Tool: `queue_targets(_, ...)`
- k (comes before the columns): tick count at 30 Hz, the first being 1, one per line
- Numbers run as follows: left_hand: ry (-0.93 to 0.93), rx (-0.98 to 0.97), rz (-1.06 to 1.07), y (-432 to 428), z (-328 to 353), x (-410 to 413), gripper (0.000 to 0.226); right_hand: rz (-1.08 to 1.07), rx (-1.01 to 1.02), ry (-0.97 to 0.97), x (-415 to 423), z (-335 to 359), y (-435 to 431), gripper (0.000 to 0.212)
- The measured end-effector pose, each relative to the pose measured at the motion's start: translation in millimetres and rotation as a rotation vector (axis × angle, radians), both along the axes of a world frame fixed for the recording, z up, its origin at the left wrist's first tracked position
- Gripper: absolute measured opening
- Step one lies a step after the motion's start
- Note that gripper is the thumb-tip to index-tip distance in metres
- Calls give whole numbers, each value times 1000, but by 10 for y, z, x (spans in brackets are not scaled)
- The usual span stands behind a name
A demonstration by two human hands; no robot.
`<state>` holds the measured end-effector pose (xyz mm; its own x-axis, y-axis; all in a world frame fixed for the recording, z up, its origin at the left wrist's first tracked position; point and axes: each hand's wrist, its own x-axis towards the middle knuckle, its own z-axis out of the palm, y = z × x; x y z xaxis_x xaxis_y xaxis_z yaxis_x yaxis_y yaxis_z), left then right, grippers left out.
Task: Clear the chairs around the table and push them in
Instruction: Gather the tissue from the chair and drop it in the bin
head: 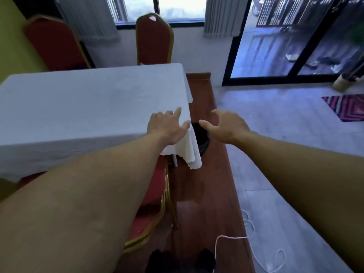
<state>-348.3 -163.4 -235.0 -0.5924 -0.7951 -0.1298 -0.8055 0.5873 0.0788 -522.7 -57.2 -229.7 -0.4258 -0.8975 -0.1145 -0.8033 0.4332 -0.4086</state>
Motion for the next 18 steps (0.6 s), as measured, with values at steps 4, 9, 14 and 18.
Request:
queue_targets(4, 9, -46, -28, 44, 213, -398, 72, -29, -10, 8, -376, 144, 56, 87)
queue_targets(9, -1, -72, -33, -54, 375, -807, 72, -44, -24, 46, -743, 282, -14, 87)
queue_targets(14, -12, -72, -29, -324, 435, -1220, 74, -48, -11, 81, -1159, 362, -241, 87)
queue_targets(18, 4, -50, -22, -693, 450, -1552, 75, -50, -10, 90, -1495, 445, -598, 86)
